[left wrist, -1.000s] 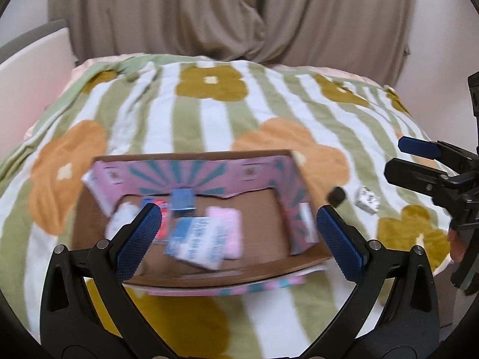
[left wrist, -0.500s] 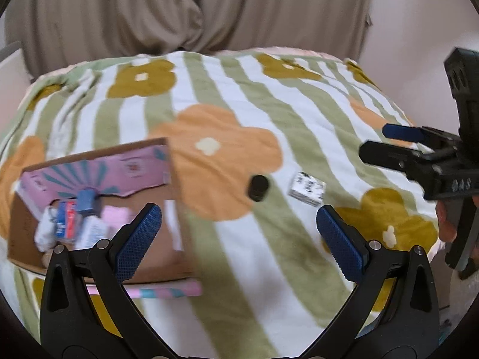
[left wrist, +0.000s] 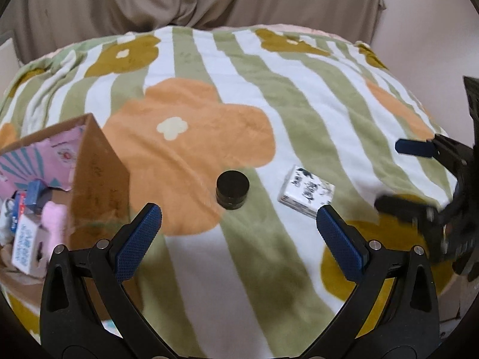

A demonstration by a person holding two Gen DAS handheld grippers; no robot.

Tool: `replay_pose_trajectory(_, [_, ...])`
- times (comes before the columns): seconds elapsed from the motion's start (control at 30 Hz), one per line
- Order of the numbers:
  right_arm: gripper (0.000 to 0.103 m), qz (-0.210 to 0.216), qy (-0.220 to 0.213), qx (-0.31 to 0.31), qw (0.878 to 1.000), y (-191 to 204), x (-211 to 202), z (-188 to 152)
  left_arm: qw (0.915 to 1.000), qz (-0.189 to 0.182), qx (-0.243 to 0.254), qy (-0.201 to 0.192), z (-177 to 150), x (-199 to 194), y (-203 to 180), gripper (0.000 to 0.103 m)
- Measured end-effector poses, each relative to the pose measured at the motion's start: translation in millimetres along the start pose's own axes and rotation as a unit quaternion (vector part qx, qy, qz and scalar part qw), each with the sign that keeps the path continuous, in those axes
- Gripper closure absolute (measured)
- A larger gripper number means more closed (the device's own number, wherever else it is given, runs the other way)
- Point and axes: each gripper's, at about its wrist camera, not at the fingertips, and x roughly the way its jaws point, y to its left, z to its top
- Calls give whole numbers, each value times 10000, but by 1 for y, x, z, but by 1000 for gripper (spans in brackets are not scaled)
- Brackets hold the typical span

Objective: Organize objects
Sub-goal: 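Move both tools back toward the black jar and tissue pack, then grasp the black jar with the left tool while the right tool grasps the tissue pack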

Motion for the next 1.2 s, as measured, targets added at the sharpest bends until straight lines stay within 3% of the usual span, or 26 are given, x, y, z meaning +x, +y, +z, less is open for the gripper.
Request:
replay_pose_trajectory(0.4, [2,-31,254,-1041,9942,16,64,-9,9998,139,-86,110,11,66,5,7])
replay_pose_trajectory(0.77, [21,58,322,-1162,9927,21,87,-6,9995,135,-35,270,9,93,10,33])
replay_pose_trajectory(0.83, [29,73,355,-1161,9926,22,90,-5,9995,126,-49,268,9,95,11,36])
replay_pose_trajectory(1.2, [43,103,430,-1150,9924,27,98,-6,9996,135,-22,237,5,94,13,53])
